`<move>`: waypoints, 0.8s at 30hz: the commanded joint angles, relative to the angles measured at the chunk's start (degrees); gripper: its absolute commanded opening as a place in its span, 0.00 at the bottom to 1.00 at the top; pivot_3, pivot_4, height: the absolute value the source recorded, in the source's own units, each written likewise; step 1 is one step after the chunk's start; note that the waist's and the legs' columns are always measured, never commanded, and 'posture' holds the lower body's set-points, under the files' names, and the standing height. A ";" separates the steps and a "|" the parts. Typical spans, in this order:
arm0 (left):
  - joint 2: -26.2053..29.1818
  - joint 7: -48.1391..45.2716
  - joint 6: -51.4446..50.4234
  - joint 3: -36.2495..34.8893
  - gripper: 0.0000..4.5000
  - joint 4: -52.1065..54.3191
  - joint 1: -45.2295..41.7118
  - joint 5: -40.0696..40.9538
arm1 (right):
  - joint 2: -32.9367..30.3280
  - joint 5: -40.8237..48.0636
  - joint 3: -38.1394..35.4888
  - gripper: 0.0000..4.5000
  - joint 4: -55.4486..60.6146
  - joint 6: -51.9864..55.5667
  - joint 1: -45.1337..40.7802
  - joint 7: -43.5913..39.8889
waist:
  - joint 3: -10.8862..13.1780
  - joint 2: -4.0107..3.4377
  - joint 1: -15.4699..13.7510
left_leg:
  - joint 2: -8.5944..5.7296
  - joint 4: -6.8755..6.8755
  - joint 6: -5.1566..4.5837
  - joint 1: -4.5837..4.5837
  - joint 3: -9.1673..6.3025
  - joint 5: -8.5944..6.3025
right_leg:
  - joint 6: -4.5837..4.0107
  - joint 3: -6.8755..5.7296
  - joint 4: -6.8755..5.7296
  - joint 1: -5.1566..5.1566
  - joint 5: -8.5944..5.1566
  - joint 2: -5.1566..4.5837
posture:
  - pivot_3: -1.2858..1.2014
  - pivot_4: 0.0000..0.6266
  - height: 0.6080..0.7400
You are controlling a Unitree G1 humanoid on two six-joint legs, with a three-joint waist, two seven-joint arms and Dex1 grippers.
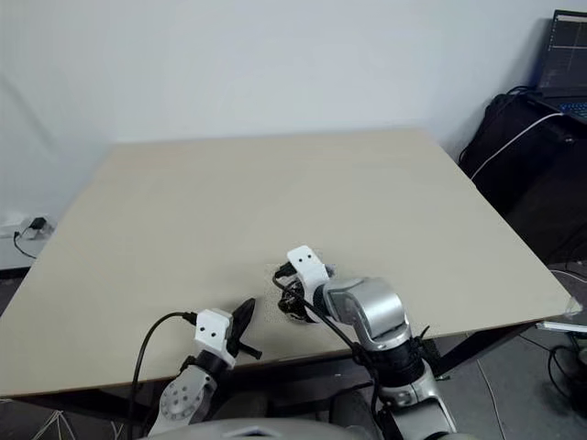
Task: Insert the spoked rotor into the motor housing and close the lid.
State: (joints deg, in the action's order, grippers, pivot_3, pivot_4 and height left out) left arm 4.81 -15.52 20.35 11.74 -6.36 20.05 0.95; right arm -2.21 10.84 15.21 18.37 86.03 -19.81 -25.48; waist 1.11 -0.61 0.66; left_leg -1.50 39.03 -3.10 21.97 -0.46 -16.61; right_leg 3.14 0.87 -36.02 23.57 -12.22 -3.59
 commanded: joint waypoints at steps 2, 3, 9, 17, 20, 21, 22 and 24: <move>0.05 -0.44 0.93 -0.02 0.00 1.20 -0.46 0.46 | -3.19 3.05 2.07 0.62 3.34 -5.30 -2.68 -1.80 | 0.00 0.01 -0.01 | -0.02 0.00 -0.01 0.00 0.01 0.00 | 0.01 0.00 0.01 -0.01 0.01 -0.02 | 0.52 0.00 1.00; 0.06 -0.46 0.76 0.04 0.00 1.47 -0.41 0.45 | -6.29 3.52 4.46 0.62 4.61 -7.56 -3.09 -3.55 | 0.00 0.01 -0.03 | -0.04 0.01 -0.01 0.00 0.01 0.00 | 0.02 0.01 0.02 -0.01 0.02 -0.03 | 0.52 0.00 1.00; -0.33 -0.32 -0.73 0.57 0.00 3.56 -0.18 0.26 | -31.32 -1.86 20.85 0.62 8.10 -29.96 -4.48 -16.81 | 0.06 0.06 -0.03 | -0.06 0.04 -0.07 0.01 0.01 -0.02 | 0.24 -0.07 0.11 -0.07 -0.16 -0.09 | 0.52 0.00 1.00; -1.04 0.13 -2.81 1.39 0.00 5.91 0.14 0.26 | -43.67 -13.00 26.65 0.62 1.93 -54.51 -6.84 -26.77 | 0.16 0.21 -0.10 | 0.02 0.09 -0.08 -0.09 0.04 0.00 | 0.35 -0.05 0.08 -0.19 -0.26 0.05 | 0.52 0.00 1.00; -1.04 0.20 -2.92 1.40 0.00 5.71 -0.10 0.45 | -44.54 -17.31 27.79 0.62 -0.84 -61.33 -7.97 -29.34 | 0.19 0.27 -0.26 | 0.01 0.12 -0.09 -0.09 0.05 0.00 | 0.36 -0.04 0.09 -0.20 -0.24 0.04 | 0.52 0.00 1.00; -1.03 0.23 -2.94 1.38 0.00 5.64 -0.16 0.49 | -44.75 -19.19 28.35 0.62 -2.01 -63.94 -8.46 -30.17 | 0.19 0.27 -0.28 | 0.02 0.12 -0.09 -0.09 0.04 0.00 | 0.36 -0.04 0.08 -0.21 -0.24 0.04 | 0.52 0.00 1.00; -1.03 0.25 -2.97 1.35 0.00 5.57 -0.26 0.53 | -45.08 -21.14 29.08 0.62 -3.36 -67.25 -9.05 -31.40 | 0.19 0.27 -0.29 | 0.02 0.12 -0.09 -0.09 0.05 0.01 | 0.36 -0.04 0.08 -0.20 -0.23 0.04 | 0.52 0.00 1.00; -1.03 0.33 -2.96 1.27 0.00 5.40 -0.38 0.62 | -45.57 -24.18 30.01 0.62 -5.71 -73.00 -9.84 -33.65 | 0.19 0.26 -0.41 | 0.01 0.12 -0.09 -0.09 0.05 0.01 | 0.35 -0.03 0.08 -0.20 -0.22 0.04 | 0.52 0.00 1.00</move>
State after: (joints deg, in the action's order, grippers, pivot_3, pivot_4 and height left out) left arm 4.21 -15.14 16.83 12.90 -3.44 20.38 1.16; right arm -47.14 -10.76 45.29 13.29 17.76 -28.05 -57.51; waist 1.30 -0.35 0.24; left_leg -1.49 39.15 -3.19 21.88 -0.41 -16.60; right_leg 3.43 0.84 -35.94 23.36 -12.40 -3.55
